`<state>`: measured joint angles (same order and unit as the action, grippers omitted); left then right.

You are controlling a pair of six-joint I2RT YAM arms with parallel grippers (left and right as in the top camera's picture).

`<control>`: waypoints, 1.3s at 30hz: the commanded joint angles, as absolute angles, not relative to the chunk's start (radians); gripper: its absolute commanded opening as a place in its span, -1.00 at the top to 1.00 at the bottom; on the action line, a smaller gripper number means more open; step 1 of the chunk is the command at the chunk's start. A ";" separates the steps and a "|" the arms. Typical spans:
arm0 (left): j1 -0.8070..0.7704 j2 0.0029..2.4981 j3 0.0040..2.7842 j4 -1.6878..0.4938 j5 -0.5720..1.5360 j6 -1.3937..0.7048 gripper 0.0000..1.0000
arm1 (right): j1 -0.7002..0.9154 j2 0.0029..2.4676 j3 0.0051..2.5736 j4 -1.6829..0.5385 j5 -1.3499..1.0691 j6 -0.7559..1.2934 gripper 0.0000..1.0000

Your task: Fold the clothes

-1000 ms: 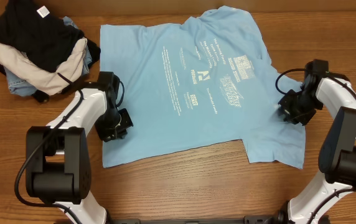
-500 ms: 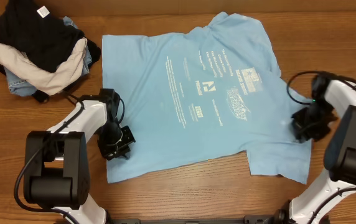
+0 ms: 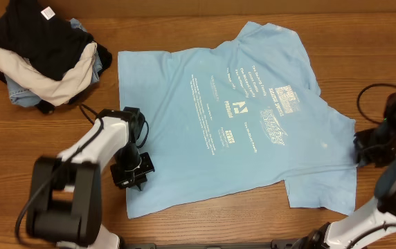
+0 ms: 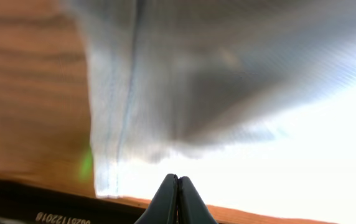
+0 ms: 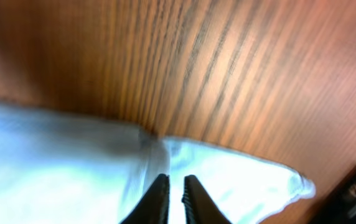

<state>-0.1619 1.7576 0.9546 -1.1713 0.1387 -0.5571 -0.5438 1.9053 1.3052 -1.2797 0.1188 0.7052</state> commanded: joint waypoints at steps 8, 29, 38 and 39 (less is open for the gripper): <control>-0.190 1.537 1.265 -0.959 0.052 -0.492 -0.92 | -0.344 1.713 1.665 -1.098 -0.293 0.317 -1.00; -0.191 1.986 1.264 -0.608 0.102 -0.418 -0.67 | -0.094 2.241 1.663 -0.682 -0.067 0.324 0.68; -0.191 1.990 1.263 -0.625 0.105 -0.418 -0.68 | -0.112 2.305 1.663 -0.640 0.081 0.305 0.70; -0.191 1.990 1.263 -0.627 0.105 -0.418 -0.68 | -0.120 2.305 1.663 -0.633 0.115 0.305 0.70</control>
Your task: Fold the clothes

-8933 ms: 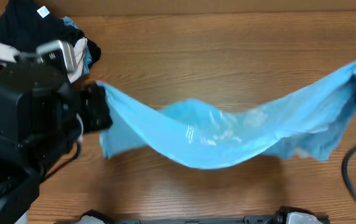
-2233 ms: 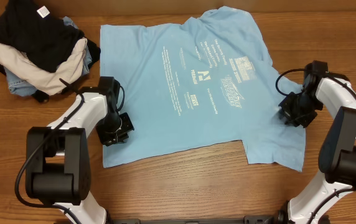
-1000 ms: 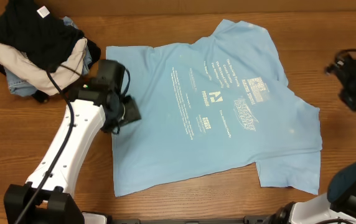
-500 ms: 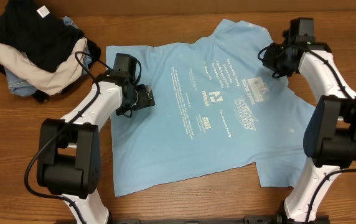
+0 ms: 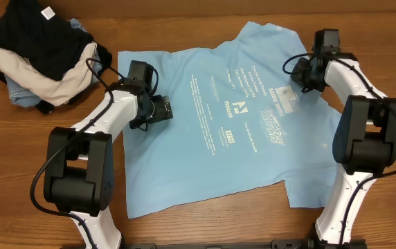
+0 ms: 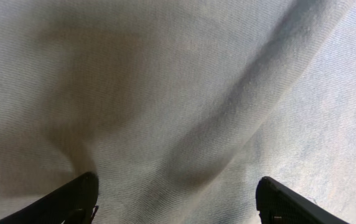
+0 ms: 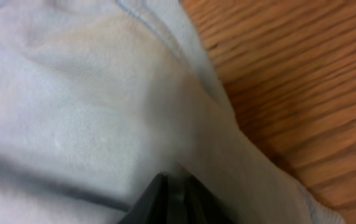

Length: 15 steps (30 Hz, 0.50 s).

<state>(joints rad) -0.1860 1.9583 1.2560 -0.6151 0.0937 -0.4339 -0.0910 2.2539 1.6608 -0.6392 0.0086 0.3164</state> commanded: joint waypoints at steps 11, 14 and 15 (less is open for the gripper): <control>-0.191 1.990 1.263 -0.627 0.104 -0.403 -0.73 | -0.215 2.304 1.666 -0.566 0.139 0.257 0.19; -0.191 1.990 1.263 -0.627 0.093 -0.369 -0.79 | -0.215 2.299 1.741 -0.636 0.139 0.257 -0.49; -0.191 1.990 1.263 -0.627 0.075 -0.369 -0.79 | -0.216 2.294 1.789 -0.685 0.144 0.258 -0.55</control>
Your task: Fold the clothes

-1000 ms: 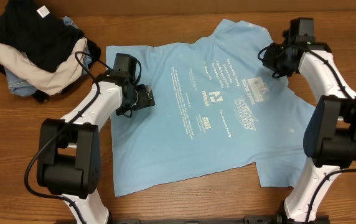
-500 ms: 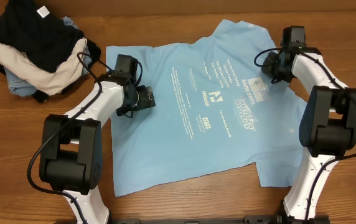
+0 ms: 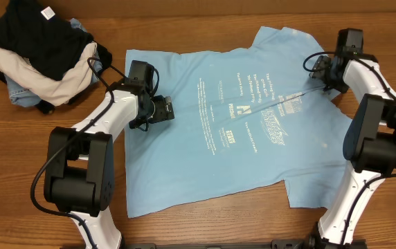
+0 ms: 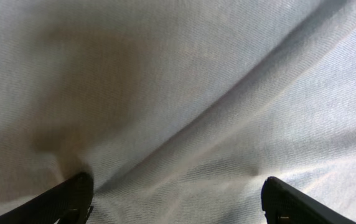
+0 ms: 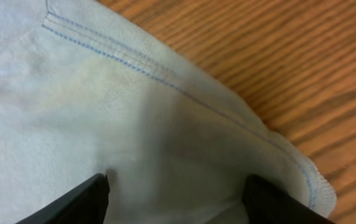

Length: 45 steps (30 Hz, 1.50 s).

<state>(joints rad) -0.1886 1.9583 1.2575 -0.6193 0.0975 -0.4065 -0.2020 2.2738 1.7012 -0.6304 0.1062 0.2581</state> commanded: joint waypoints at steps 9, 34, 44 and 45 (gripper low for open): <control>-0.189 1.990 1.277 -0.619 0.023 -0.363 -0.80 | -0.219 2.242 2.141 -1.344 0.182 0.446 -0.61; -0.157 1.990 1.277 -0.625 -0.001 -0.361 -0.86 | -0.436 2.242 1.610 -1.243 0.182 0.580 0.44; -0.165 1.978 1.390 -0.718 0.026 -0.335 -0.78 | -0.416 2.036 1.735 -1.258 -0.081 0.469 -0.43; -0.172 1.978 1.417 -0.726 0.025 -0.328 -0.79 | -0.413 2.012 1.770 -1.257 -0.131 0.445 -0.46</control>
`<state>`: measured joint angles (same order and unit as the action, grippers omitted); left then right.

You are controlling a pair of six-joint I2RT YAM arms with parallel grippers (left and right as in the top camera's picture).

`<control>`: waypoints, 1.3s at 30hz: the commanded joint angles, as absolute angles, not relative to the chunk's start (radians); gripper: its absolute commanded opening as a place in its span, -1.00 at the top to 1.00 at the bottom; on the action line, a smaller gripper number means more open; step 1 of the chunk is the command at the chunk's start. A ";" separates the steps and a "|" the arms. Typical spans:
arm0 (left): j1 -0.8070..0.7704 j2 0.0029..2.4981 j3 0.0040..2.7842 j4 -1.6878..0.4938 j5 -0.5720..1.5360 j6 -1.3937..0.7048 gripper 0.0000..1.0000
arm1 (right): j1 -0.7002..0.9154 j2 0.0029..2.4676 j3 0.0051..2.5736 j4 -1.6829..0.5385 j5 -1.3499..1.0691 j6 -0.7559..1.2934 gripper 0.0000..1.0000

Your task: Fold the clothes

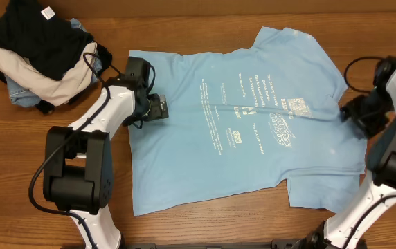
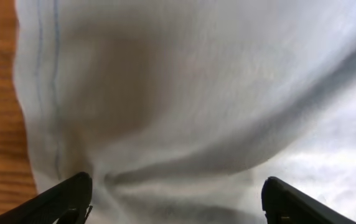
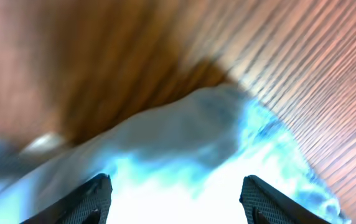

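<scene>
A light blue T-shirt (image 1: 205, 166) with white print lies spread flat on the wooden table (image 1: 39, 159). My left gripper (image 1: 158, 107) sits low on its left side near the hem. In the left wrist view it (image 2: 178, 205) is open, with wrinkled shirt cloth (image 2: 196, 93) between the fingers (image 2: 72, 199). My right gripper (image 1: 356, 115) is at the shirt's right sleeve edge. The right wrist view shows it (image 3: 178, 202) open over blurred, overexposed cloth (image 3: 184, 137).
A pile of other clothes (image 1: 42, 52), black, beige and blue, lies at the table's back left corner, close to my left arm. Bare wood surrounds the shirt, and the table's front edge (image 1: 205, 243) runs just below the hem.
My right gripper has moved from the upper right sleeve down to the shirt's right edge, still open. The right sleeve lies spread further right. My left gripper stays open at nearly the same spot.
At first both grippers were shut, the left at the lower left hem and the right at the shirt's right edge. Then the left stood open on the upper left side and the right shut on the upper sleeve. The right opened, and the shirt now lies flatter and further right.
</scene>
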<state>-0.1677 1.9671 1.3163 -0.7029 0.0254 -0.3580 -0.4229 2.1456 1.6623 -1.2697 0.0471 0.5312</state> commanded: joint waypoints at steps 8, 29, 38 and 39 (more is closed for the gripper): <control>-0.200 1.978 1.490 -0.726 0.056 -0.321 -0.99 | -0.379 1.968 1.830 -1.177 -0.211 0.385 -1.00; -0.412 1.544 1.502 -1.322 -0.236 -0.805 -1.00 | -0.364 1.375 1.585 -1.618 0.136 0.868 -0.99; -0.490 1.535 1.499 -1.421 -0.213 -0.888 -1.00 | -0.364 1.239 1.064 -1.504 -0.071 0.936 -1.00; -0.507 1.535 1.499 -1.419 -0.224 -0.899 -1.00 | -0.364 1.239 1.011 -1.475 -0.068 0.974 -1.00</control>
